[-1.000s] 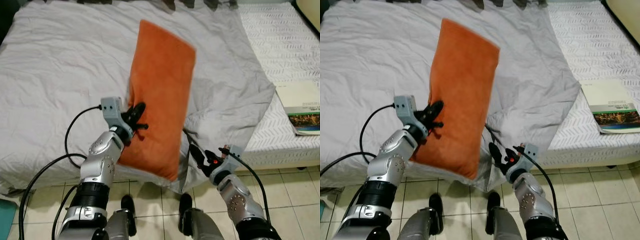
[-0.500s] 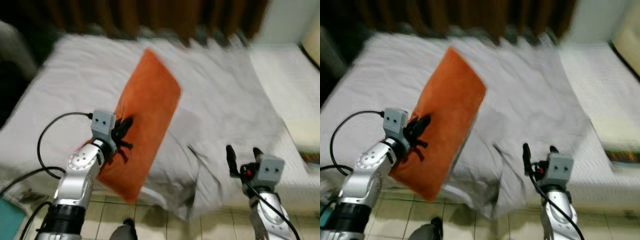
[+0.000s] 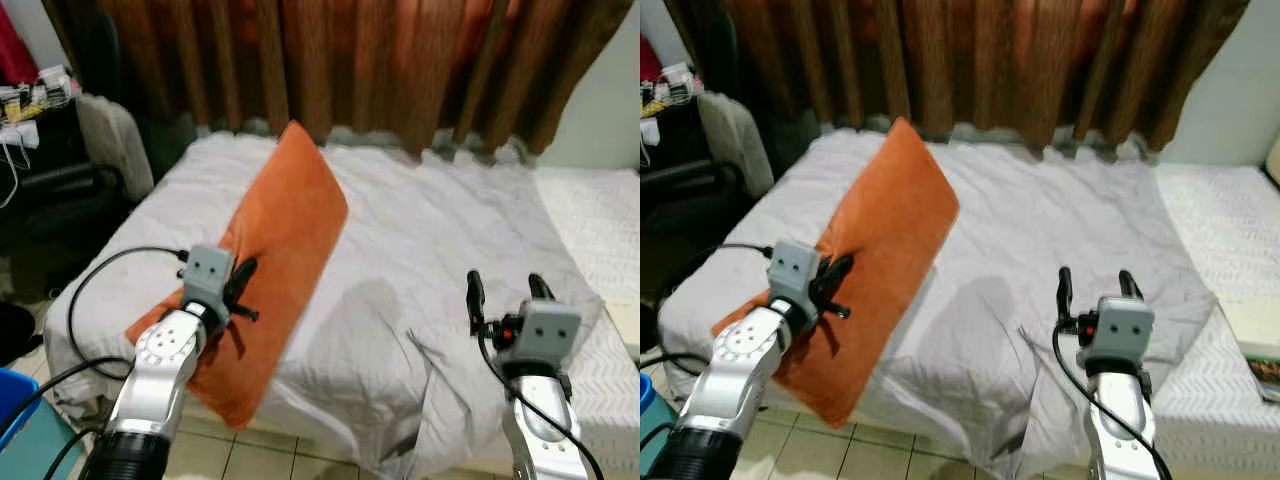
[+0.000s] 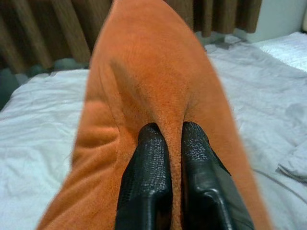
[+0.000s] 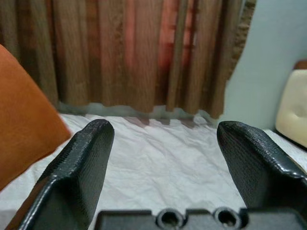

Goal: Clean up the room

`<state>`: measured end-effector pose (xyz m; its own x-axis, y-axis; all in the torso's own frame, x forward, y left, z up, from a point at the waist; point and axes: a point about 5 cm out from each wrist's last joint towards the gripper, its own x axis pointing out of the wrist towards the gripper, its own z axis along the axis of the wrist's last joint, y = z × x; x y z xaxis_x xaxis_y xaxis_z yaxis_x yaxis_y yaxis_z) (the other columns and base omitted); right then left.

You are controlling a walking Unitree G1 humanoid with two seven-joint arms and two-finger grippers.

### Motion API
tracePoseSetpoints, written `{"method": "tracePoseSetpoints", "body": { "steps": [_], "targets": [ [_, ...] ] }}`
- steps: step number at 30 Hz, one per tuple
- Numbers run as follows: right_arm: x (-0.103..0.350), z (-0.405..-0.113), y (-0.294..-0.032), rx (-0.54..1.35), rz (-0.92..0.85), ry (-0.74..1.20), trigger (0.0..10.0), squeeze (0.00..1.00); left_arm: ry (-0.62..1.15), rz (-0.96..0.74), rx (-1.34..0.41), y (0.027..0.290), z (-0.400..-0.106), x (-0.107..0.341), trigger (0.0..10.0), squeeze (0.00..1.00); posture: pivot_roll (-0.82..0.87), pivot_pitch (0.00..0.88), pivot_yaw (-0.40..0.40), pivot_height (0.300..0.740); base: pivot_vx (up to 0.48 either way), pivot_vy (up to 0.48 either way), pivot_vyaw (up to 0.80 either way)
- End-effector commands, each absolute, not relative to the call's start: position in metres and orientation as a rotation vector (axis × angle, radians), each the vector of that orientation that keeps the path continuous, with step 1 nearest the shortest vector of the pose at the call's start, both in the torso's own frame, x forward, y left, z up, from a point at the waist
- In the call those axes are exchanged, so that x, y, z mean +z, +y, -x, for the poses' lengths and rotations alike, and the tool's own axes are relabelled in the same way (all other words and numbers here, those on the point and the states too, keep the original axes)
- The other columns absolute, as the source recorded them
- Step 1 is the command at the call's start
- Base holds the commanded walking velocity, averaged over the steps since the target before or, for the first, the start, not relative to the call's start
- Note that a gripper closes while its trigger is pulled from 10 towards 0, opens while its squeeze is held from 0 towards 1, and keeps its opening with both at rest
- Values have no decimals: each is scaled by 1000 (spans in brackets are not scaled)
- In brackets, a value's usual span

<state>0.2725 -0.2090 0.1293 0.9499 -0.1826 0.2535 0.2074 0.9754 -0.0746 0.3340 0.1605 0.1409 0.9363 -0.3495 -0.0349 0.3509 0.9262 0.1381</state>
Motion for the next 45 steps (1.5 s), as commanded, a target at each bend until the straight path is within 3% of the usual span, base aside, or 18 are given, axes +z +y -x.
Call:
{"method": "tracePoseSetpoints", "body": {
  "steps": [1, 7, 12, 22, 26, 28, 31, 34, 37, 38, 40, 42, 43, 44, 45],
  "targets": [
    [122, -275, -211, -199, 109, -213, 10000, 0, -126, -153, -378, 154, -342, 166, 10000, 0, -9, 0, 1, 740, 330, 0, 0],
    [113, -284, -202, -121, 101, -166, 10000, 0, -90, -134, -346, 154, -357, 158, 10000, 0, -39, 0, 8, 740, 384, -223, 0],
    [103, -284, -192, -59, 86, -131, 10000, 0, -79, -134, -391, 146, -352, 146, 10000, 0, -41, 0, 5, 740, 406, -252, -156],
    [92, -290, -178, 91, 13, -43, 10000, 0, -43, -78, -280, 164, -356, 133, 10000, 0, -52, 0, -34, 740, 416, -101, -155],
    [78, -297, -165, 174, -167, 85, 10000, 0, 82, 63, -263, 143, -362, 110, 10000, 0, -49, 170, -75, 740, 114, 0, 0],
    [86, -306, -151, 236, -203, 115, 10000, 0, 141, 192, -249, 123, -373, 112, 10000, 0, -111, 361, -94, 740, 0, 0, 0],
    [80, -324, -132, 305, -418, 213, 10000, 0, 207, 500, -61, 139, -372, 96, 10000, 0, -189, 577, -143, 740, 0, 0, 0],
    [70, -330, -115, 322, -510, 273, 10000, 0, 304, 606, 37, 154, -356, 65, 10000, 0, -192, 662, -165, 740, 0, 0, 0],
    [78, -335, -93, 367, -630, 263, 10000, 0, 312, 521, 71, 175, -351, 60, 10000, 0, -154, 689, -151, 740, 0, 0, 0],
    [88, -340, -74, 411, -744, 248, 10000, 0, 302, 459, 72, 190, -350, 62, 10000, 0, -126, 690, -141, 740, 0, 0, 0],
    [88, -340, -74, 411, -744, 248, 10000, 0, 302, 459, 72, 190, -350, 62, 10000, 0, -126, 690, -141, 740, 0, 0, 0],
    [96, -344, -58, 459, -829, 240, 10000, 0, 295, 423, 65, 199, -349, 64, 10000, 0, -114, 689, -138, 740, 0, 0, 0],
    [104, -346, -44, 504, -901, 234, 10000, 388, 285, 398, 49, 203, -350, 66, 10000, 0, -108, 688, -137, 740, 0, 0, 0],
    [104, -346, -44, 504, -901, 234, 10000, 388, 285, 398, 49, 203, -350, 66, 10000, 0, -108, 688, -137, 740, 0, 0, 0],
    [107, -346, -36, 537, -931, 234, 10000, 1000, 278, 381, 39, 205, -351, 68, 10000, 0, -102, 686, -139, 740, 0, 0, 0]
  ]
}}
